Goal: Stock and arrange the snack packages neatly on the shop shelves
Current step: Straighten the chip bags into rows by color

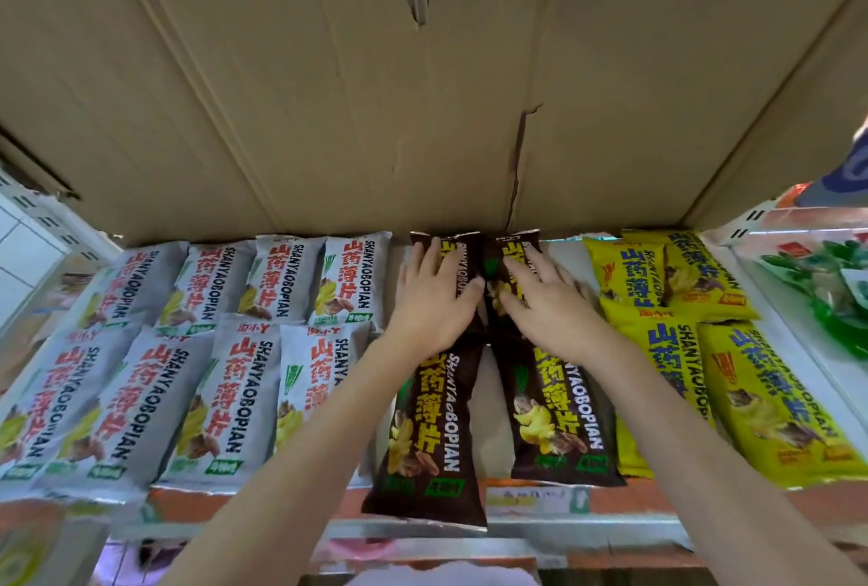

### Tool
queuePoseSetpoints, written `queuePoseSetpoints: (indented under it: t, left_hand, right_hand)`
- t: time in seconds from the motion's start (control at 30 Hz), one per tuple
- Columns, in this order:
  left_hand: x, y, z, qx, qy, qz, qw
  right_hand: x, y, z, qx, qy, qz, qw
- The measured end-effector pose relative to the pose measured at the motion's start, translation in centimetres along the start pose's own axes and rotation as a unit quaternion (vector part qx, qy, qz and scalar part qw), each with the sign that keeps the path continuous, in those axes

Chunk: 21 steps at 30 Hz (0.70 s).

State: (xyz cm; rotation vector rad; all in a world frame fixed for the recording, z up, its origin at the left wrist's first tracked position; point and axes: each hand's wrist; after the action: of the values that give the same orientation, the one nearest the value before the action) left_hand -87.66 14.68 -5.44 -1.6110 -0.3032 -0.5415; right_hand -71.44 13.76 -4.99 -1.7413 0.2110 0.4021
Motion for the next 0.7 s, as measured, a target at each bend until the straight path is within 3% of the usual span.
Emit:
queuePoseSetpoints:
  t: [0.1, 0.2, 0.27, 0.47, 0.53, 0.7]
  left_hand:
    - [-0.3, 0.4, -7.1, 0.044, 0.045, 0.005, 0.998]
    - [-0.2, 2.0, -11.9, -0.027, 0.017, 0.112, 0.993]
    - [-0.1, 2.8, -12.7, -0.029, 0.011, 0.128, 0.991]
    - [0.3, 2.0, -11.8, 0.122, 0.062, 0.016, 0.99]
    - [0.6, 2.2, -11.3, 0.129, 0.071, 0.014, 0.989]
    - [-0.2, 3.7, -11.4, 0.056, 0.061, 0.091, 0.992]
  right_hand:
    - [-0.1, 1.8, -6.2, 0.069, 0.003, -0.007, 0.998]
    - [-0.5, 3.9, -9.6, -0.002, 0.031, -0.057, 0.998]
    - [-0.5, 4.5, -10.1, -0.002, 0.032, -0.062, 0.998]
    - [-1.1, 3.8, -10.0, 0.165, 0.015, 0.005, 0.986]
    - [-1.5, 4.0, -10.0, 0.147, 0.006, -0.033, 0.989]
    - [-1.4, 4.2, -9.7, 0.083, -0.035, -0.129, 0.988]
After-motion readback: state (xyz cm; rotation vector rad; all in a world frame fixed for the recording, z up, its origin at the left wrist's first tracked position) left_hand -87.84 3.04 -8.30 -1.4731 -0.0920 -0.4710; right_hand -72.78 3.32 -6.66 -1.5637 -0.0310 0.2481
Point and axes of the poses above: each hand's wrist, its own z-axis towards the middle knuckle, its own y-axis out of the palm, x = y × z, and after that the axes turned 2 degrees about -x, right-handed
